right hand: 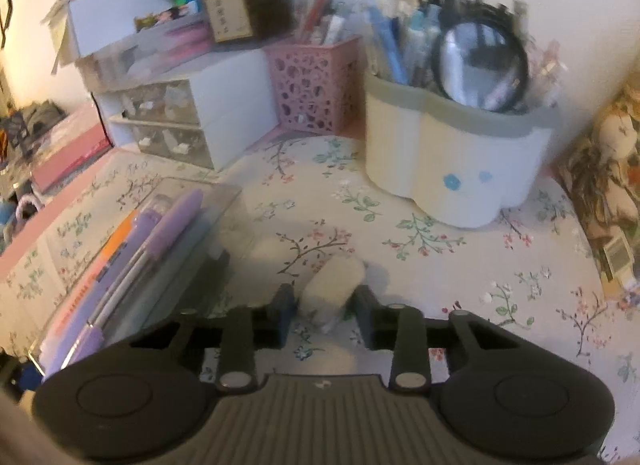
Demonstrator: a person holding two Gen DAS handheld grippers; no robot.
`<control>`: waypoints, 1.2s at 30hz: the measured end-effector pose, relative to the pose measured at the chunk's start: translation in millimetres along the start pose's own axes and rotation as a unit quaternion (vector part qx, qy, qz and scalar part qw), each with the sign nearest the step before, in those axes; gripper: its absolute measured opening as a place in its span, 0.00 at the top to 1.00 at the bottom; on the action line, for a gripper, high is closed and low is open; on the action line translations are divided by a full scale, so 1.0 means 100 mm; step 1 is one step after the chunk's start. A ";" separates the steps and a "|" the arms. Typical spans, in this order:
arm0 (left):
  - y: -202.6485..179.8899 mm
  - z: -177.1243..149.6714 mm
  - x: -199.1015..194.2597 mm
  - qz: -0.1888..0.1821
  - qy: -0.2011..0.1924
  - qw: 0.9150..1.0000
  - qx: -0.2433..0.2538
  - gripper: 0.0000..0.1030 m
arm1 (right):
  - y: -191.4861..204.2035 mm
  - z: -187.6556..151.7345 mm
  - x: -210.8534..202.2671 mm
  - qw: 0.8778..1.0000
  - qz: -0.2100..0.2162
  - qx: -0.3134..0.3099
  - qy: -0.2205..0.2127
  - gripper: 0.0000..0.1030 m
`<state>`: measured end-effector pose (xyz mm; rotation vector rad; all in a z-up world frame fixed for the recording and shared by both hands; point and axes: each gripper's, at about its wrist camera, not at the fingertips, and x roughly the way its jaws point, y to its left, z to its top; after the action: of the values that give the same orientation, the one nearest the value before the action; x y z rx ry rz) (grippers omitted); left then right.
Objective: Organize stationery
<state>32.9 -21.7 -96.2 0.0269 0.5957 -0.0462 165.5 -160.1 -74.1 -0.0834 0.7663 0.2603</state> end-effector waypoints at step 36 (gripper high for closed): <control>-0.01 0.00 0.01 0.000 -0.002 1.000 0.008 0.30 | 0.15 0.69 -0.29 0.966 0.178 0.172 -0.074 0.79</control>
<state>33.6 -23.2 -96.5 0.0429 0.5911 -0.0514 187.9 -139.8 -4.3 0.4026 0.6654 0.4655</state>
